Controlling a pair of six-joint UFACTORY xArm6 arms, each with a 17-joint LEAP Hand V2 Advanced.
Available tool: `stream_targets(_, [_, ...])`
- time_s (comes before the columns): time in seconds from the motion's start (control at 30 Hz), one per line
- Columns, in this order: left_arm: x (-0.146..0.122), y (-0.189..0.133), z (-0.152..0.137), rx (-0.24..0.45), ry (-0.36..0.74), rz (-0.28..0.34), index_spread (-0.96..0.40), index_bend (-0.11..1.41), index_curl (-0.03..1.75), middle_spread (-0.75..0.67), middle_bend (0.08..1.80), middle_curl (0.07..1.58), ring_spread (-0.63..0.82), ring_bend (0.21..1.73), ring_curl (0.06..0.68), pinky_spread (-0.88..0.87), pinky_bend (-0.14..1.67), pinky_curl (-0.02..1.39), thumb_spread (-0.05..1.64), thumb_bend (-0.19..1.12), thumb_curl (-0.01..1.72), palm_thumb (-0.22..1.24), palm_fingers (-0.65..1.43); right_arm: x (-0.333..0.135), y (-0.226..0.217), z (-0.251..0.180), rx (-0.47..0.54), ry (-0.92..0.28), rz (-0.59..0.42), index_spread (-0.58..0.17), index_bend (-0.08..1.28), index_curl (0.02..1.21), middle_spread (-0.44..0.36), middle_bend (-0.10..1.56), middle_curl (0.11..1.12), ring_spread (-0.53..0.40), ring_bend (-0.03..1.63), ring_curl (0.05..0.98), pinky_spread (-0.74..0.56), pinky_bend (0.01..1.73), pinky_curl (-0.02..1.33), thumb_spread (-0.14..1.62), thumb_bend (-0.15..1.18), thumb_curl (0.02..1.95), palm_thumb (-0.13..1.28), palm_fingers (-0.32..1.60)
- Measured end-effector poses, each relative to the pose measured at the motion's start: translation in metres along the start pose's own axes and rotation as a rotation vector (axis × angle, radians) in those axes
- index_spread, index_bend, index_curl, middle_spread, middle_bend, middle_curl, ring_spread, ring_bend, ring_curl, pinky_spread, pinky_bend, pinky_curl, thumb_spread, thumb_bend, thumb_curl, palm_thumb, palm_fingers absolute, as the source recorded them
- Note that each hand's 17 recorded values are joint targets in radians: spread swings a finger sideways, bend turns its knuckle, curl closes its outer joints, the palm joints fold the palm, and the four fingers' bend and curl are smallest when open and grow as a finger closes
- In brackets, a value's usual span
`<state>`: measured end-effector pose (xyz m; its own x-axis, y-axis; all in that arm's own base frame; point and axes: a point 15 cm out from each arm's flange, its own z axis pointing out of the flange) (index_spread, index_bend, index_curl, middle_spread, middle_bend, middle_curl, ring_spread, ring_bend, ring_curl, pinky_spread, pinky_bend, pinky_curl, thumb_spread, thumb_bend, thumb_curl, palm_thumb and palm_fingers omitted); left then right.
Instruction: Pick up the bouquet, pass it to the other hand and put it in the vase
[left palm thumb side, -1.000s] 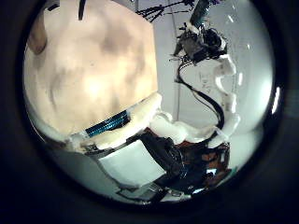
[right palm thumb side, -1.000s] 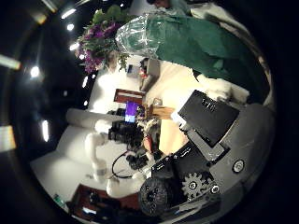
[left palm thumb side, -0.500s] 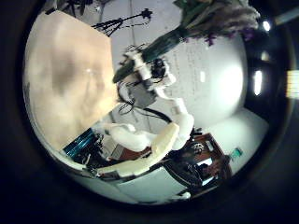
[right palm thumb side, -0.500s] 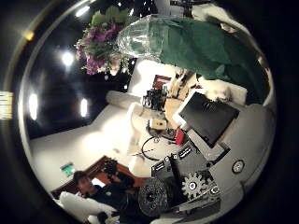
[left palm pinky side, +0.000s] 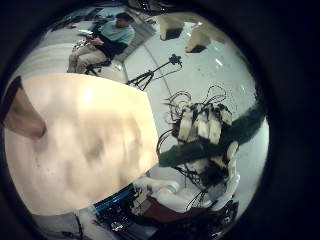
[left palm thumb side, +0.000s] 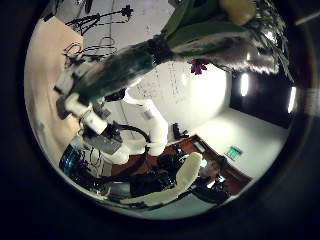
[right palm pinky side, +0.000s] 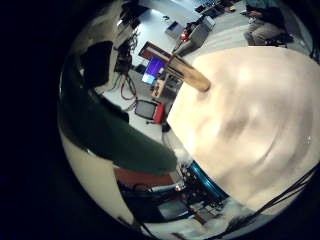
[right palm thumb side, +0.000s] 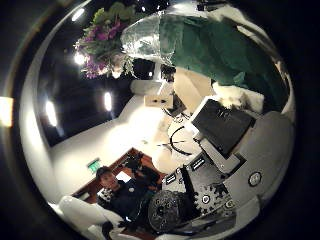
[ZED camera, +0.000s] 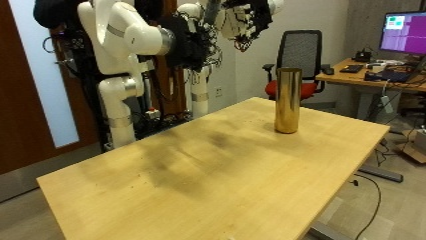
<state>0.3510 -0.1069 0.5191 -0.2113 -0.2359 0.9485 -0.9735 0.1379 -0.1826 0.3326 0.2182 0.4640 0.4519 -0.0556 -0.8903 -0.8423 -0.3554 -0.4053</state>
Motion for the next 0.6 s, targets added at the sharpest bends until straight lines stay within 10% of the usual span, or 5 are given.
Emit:
stream_targets(0.43, [0.005,0.011,0.018,-0.164,0.071,-0.074,0.29,0.14,0.24,0.03,0.66,0.46,0.39,0.68,0.158,0.36,0.28,0.29,0.75,-0.03,0.34,0.22,0.29,0.036,-0.004,0.015,-0.023,0.17,-0.013,-0.278,1.04,1.04,-0.128,1.37,0.76,-0.19,1.43,0.664,-0.25,1.08,1.06,0.22,-0.02,0.95,1.19,1.11])
stream_targets(0.6, [0.012,0.008,0.019,-0.155,0.121,-0.078,0.12,0.17,0.26,-0.23,0.96,0.61,-0.13,0.89,0.207,0.02,0.38,0.3,0.83,-0.01,0.35,0.39,0.66,0.052,-0.014,0.001,0.024,0.296,-0.038,-0.278,1.04,1.04,-0.128,1.37,0.77,-0.19,1.43,0.666,-0.25,1.06,1.08,0.22,-0.02,0.95,1.19,1.11])
